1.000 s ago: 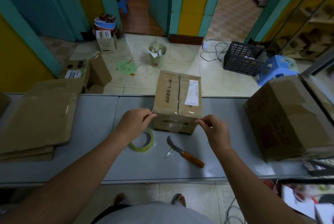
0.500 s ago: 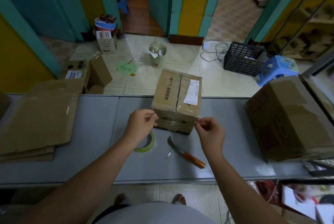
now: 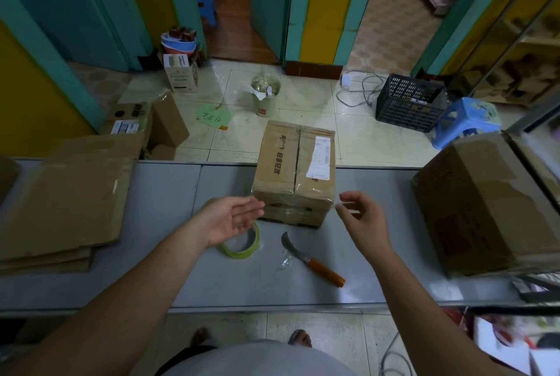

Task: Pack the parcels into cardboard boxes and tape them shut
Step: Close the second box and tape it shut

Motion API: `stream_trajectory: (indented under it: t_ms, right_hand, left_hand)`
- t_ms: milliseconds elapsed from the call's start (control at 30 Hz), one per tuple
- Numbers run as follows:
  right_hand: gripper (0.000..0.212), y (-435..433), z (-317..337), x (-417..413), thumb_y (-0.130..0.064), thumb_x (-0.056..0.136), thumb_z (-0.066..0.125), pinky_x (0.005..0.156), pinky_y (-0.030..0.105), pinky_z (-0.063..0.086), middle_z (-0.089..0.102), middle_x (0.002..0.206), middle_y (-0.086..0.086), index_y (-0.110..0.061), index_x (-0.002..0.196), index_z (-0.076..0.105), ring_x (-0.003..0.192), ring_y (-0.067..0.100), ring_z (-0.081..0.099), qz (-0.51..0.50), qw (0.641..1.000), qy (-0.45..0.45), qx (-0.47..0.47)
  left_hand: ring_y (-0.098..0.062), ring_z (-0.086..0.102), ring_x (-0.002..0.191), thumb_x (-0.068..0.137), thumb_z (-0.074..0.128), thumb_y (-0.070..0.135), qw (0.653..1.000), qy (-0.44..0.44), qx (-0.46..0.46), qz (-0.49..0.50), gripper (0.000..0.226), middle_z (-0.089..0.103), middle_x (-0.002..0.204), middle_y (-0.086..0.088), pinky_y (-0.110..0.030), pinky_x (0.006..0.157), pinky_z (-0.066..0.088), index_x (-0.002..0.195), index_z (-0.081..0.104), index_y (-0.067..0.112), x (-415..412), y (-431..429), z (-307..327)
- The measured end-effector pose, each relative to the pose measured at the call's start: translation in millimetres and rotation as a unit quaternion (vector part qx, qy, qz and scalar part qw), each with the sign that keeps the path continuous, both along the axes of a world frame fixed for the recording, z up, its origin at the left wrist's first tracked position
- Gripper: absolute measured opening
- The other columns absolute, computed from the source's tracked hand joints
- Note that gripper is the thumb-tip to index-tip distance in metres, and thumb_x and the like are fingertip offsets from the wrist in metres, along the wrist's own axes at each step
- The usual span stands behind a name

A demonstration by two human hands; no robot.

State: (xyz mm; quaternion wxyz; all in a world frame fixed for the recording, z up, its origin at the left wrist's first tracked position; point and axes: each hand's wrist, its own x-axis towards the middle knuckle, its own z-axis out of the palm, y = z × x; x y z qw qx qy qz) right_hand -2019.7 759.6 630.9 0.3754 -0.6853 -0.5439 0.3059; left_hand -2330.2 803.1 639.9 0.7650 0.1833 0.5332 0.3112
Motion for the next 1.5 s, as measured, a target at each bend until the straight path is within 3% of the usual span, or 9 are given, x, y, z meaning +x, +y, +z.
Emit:
stream_trajectory:
  t_ms: [100, 267, 700, 933, 1000, 1133, 1233, 1333, 1500]
  right_hand:
    - [0.037, 7, 10, -1, -0.032, 0.091, 0.078, 0.091, 0.018, 0.050, 0.059, 0.124, -0.009, -0.027, 0.125, 0.065, 0.114, 0.005, 0.057, 0.060, 0.992, -0.088, 0.062]
    - [0.042, 28, 16, -6, -0.031, 0.088, 0.080, 0.101, 0.032, 0.049, 0.061, 0.135, -0.012, -0.030, 0.129, 0.069, 0.126, 0.009, 0.050, 0.168, 0.960, -0.210, 0.081]
    - [0.039, 28, 9, 6, -0.022, 0.087, 0.081, 0.108, 0.028, 0.045, 0.068, 0.135, -0.004, -0.024, 0.126, 0.074, 0.137, 0.015, 0.051, 0.177, 0.965, -0.180, 0.070]
    - [0.041, 26, 5, 5, -0.022, 0.087, 0.081, 0.110, 0.031, 0.046, 0.067, 0.137, -0.003, -0.023, 0.127, 0.074, 0.138, 0.015, 0.050, 0.174, 0.970, -0.153, 0.080]
    - [0.041, 26, 5, 3, -0.023, 0.088, 0.080, 0.112, 0.033, 0.046, 0.065, 0.139, -0.004, -0.024, 0.128, 0.073, 0.140, 0.014, 0.049, 0.170, 0.971, -0.145, 0.081]
    - [0.045, 19, 3, -2, -0.018, 0.091, 0.079, 0.116, 0.032, 0.042, 0.060, 0.146, -0.009, -0.024, 0.134, 0.069, 0.147, 0.008, 0.041, 0.162, 0.982, -0.079, 0.064]
    - [0.051, 12, 6, 3, -0.001, 0.093, 0.073, 0.115, 0.026, 0.043, 0.054, 0.152, -0.008, -0.018, 0.140, 0.064, 0.150, 0.002, 0.035, 0.176, 0.983, 0.004, 0.045]
    - [0.053, 13, 7, 8, 0.006, 0.093, 0.070, 0.116, 0.018, 0.038, 0.049, 0.156, -0.007, -0.017, 0.140, 0.064, 0.149, 0.000, 0.034, 0.196, 0.979, -0.047, 0.042]
    - [0.050, 23, 0, 13, 0.006, 0.089, 0.073, 0.119, 0.025, 0.038, 0.055, 0.150, -0.001, -0.016, 0.134, 0.068, 0.139, -0.009, 0.042, 0.185, 0.977, -0.084, 0.066]
  left_hand:
    - [-0.028, 0.077, 0.101, 0.102, 0.068, 0.018, 0.975, 0.156, 0.134, -0.082, 0.021, 0.081, 0.105, -0.009, -0.047, 0.091, 0.062, 0.117, 0.072, 0.005, -4, 5, -1]
    - [-0.004, 0.071, 0.084, 0.099, 0.071, 0.024, 0.824, 0.391, 0.345, -0.222, 0.008, 0.078, 0.087, 0.009, -0.030, 0.084, 0.058, 0.097, 0.078, 0.023, -12, 15, -4]
    - [-0.003, 0.068, 0.078, 0.080, 0.090, 0.034, 0.707, 0.477, 0.434, -0.290, 0.014, 0.074, 0.082, 0.014, -0.026, 0.073, 0.055, 0.087, 0.082, 0.026, -23, 63, 15]
    - [-0.002, 0.057, 0.070, 0.079, 0.089, 0.036, 0.509, 0.531, 0.552, -0.393, 0.017, 0.058, 0.075, 0.023, -0.020, 0.062, 0.037, 0.082, 0.073, 0.029, -13, 87, 37]
    - [0.001, 0.060, 0.072, 0.081, 0.088, 0.031, 0.524, 0.514, 0.528, -0.428, 0.012, 0.063, 0.076, 0.023, -0.024, 0.068, 0.047, 0.085, 0.077, 0.029, -12, 89, 42]
    - [-0.009, 0.075, 0.075, 0.086, 0.083, 0.008, 0.697, 0.441, 0.417, -0.382, 0.015, 0.078, 0.077, 0.009, -0.040, 0.080, 0.065, 0.090, 0.084, 0.022, -16, 81, 37]
    - [-0.014, 0.079, 0.084, 0.094, 0.075, 0.005, 0.814, 0.380, 0.322, -0.298, 0.033, 0.080, 0.101, -0.005, -0.041, 0.080, 0.066, 0.127, 0.072, 0.010, -20, 61, 23]
    - [-0.007, 0.076, 0.094, 0.088, 0.085, 0.018, 0.806, 0.378, 0.363, -0.276, 0.074, 0.073, 0.125, 0.000, -0.032, 0.090, 0.061, 0.154, 0.052, 0.027, -17, 40, 11]
    - [-0.006, 0.073, 0.094, 0.087, 0.085, 0.015, 0.733, 0.449, 0.466, -0.211, 0.062, 0.078, 0.115, -0.004, -0.032, 0.097, 0.058, 0.144, 0.061, 0.020, -3, 29, 2]
